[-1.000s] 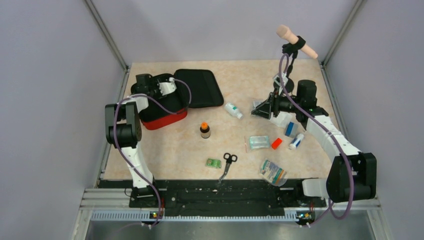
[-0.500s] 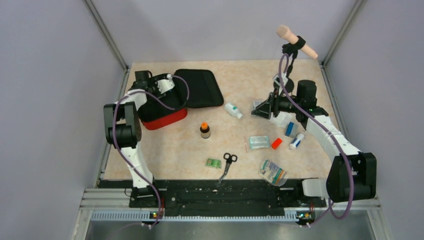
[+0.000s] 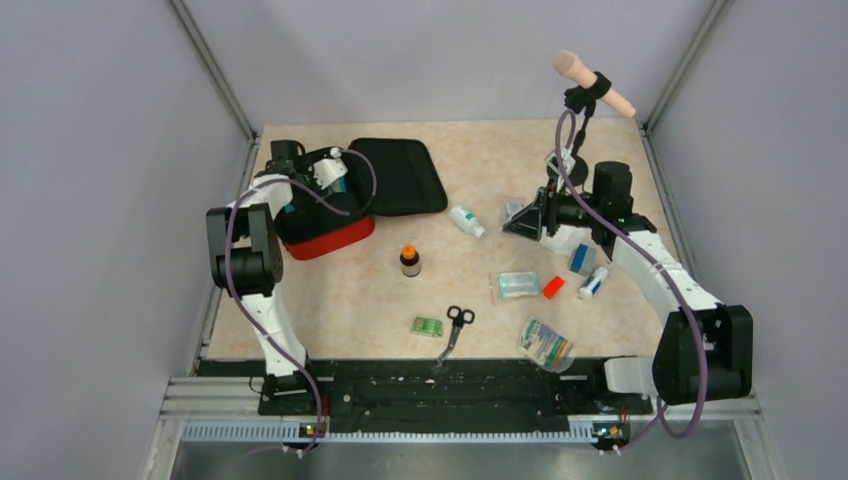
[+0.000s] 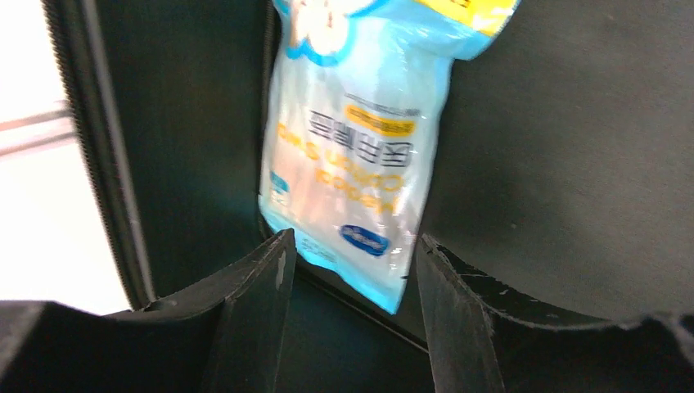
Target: Organize the medicine kit
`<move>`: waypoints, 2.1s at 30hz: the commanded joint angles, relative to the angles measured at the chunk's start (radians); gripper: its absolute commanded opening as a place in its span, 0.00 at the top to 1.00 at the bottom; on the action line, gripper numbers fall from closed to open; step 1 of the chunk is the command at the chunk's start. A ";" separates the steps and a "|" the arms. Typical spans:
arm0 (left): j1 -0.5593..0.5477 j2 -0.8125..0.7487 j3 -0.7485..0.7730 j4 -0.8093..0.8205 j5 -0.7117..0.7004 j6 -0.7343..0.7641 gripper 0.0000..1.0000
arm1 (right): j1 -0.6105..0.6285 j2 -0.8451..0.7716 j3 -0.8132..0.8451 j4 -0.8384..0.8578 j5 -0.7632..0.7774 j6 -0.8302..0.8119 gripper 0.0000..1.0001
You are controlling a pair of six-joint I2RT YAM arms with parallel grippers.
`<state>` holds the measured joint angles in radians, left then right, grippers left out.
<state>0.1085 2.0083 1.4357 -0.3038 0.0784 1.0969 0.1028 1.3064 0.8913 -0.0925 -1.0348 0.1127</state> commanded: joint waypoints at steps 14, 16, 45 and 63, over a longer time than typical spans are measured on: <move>-0.009 -0.454 0.003 -0.336 0.311 -0.735 0.02 | 0.006 0.040 0.218 -0.314 0.198 -0.271 0.01; -0.018 -0.505 -0.011 -0.461 0.509 -0.758 0.02 | 0.006 0.042 0.229 -0.342 0.306 -0.309 0.01; -0.013 -0.906 -0.346 -0.228 0.853 -1.095 0.01 | 0.008 0.408 0.218 -0.371 0.792 -0.849 0.46; 0.016 -0.896 -0.445 0.059 0.998 -1.356 0.05 | 0.008 0.310 0.233 -0.389 0.640 -0.781 1.00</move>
<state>0.1246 1.1023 0.9867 -0.3149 1.0584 -0.2649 0.1028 1.7378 1.0660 -0.4114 -0.2226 -0.7288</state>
